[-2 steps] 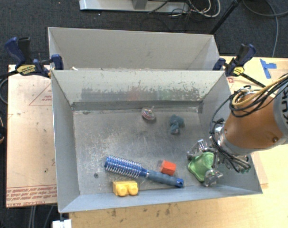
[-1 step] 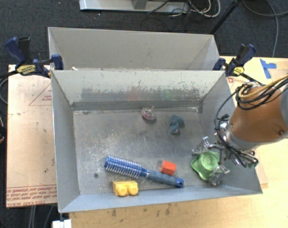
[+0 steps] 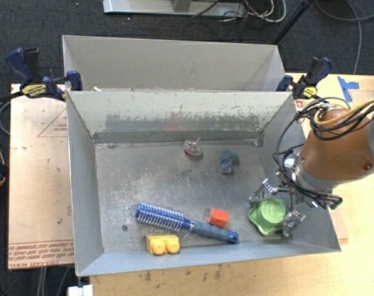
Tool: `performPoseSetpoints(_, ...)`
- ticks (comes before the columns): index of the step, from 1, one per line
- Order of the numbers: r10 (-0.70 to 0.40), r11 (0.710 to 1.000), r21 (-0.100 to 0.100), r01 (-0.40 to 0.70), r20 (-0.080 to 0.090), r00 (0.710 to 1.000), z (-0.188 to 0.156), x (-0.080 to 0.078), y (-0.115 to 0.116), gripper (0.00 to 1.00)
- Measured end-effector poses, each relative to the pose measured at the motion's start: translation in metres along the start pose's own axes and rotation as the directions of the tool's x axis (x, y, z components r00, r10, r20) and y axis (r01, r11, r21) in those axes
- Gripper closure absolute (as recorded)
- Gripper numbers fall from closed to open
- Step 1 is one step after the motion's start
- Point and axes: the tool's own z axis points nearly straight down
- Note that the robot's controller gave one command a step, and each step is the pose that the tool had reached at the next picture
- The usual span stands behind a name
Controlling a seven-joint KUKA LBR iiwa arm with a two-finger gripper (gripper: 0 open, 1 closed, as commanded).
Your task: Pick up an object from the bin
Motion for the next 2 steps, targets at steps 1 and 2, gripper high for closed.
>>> performPoseSetpoints(1,-0.499,0.867,0.004,0.499,0.021,0.866,0.0,-0.007,0.017,0.0)
performPoseSetpoints(2,-0.697,0.717,0.021,0.697,0.003,0.717,0.006,-0.017,0.034,0.0)
